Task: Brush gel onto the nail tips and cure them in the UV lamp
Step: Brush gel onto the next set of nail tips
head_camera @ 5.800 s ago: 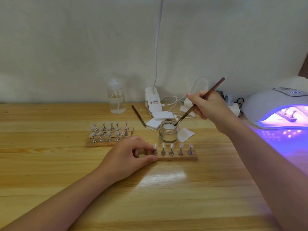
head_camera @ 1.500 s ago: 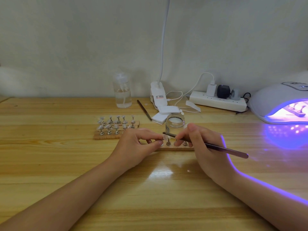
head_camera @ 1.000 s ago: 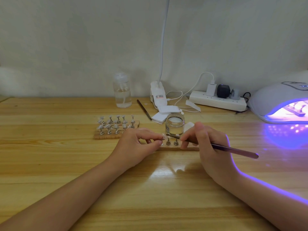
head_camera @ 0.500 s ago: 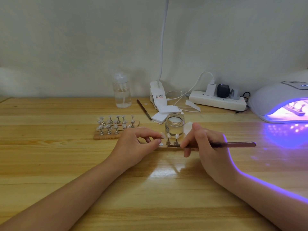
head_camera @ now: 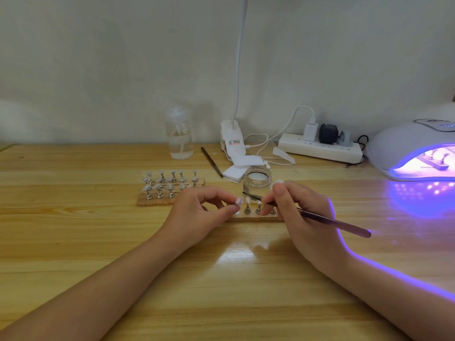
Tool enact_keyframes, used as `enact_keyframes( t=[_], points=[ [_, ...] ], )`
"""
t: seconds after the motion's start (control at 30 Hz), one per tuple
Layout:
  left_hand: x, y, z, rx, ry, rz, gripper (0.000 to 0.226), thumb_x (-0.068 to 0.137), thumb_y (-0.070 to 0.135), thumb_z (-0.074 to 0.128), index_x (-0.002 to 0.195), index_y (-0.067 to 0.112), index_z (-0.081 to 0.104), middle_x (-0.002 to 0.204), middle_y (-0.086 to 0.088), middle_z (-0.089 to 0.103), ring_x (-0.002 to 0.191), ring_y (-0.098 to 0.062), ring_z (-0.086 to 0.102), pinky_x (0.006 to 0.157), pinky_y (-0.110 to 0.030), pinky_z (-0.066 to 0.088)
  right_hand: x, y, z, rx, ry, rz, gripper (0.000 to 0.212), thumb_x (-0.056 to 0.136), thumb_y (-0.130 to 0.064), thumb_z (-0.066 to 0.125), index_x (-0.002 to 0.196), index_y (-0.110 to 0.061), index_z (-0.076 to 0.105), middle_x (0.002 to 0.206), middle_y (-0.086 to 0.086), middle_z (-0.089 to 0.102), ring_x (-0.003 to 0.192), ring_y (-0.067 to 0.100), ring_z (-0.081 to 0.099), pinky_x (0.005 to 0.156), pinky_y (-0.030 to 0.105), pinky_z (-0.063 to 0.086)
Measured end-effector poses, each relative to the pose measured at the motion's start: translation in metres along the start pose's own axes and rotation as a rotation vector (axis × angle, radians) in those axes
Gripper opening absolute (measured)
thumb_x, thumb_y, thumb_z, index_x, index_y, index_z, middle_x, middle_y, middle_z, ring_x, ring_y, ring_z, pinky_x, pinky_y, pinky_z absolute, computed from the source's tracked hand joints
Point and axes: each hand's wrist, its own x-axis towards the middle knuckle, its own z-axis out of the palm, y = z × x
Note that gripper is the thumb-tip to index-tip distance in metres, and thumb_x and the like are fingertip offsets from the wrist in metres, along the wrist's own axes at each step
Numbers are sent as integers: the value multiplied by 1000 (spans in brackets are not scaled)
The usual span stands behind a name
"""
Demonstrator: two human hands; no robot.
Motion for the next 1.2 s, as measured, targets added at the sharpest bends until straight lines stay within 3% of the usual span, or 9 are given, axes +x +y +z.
enact_keyframes(
  t=[0.23,0.5,0.63,0.83,0.93,1.03,1.2],
  points=[
    [1,-3,0,30,25,6,25,71,9,75,69,33,68,62,23,64,60,5,54,52,-8,38,-2,-1,1,-46,-70,-28,29,90,-32,41,72,-22,62,61,-9,64,62,-4,57,65,6,38],
    [1,-4,0,29,11,16,16,71,12,75,72,27,71,61,23,62,59,4,51,50,-8,36,-1,-1,0,19,-3,-16,35,90,-31,38,69,-16,62,58,-1,61,61,5,59,65,15,43],
    [1,-4,0,44,12,14,16,72,11,75,73,26,71,59,24,61,58,4,51,51,-8,36,0,0,2,-41,-48,38,33,89,-38,39,72,-22,62,63,-4,63,67,5,61,68,14,44],
    [2,-5,0,50,35,14,26,70,9,75,68,34,68,59,23,61,57,3,50,51,-9,36,-2,0,1,-70,-91,-32,38,90,-33,39,68,-16,65,58,-6,63,64,3,61,69,16,45],
    [2,-5,0,44,29,17,24,71,11,75,67,33,69,59,23,61,57,3,49,51,-9,35,-4,2,2,-27,-53,-34,41,90,-31,39,63,-12,63,53,-5,60,59,1,57,67,14,42],
    [2,-5,0,39,29,12,22,70,10,76,68,32,70,58,22,61,56,3,49,50,-9,35,-2,2,0,41,-5,-6,38,90,-31,38,65,-15,62,57,0,60,58,7,60,65,20,48],
    [2,-5,0,61,19,1,17,70,11,76,72,28,72,58,22,60,57,2,49,52,-10,36,0,0,2,-34,-71,68,34,88,-40,38,73,-21,62,63,-3,62,67,5,60,66,11,44]
  ],
)
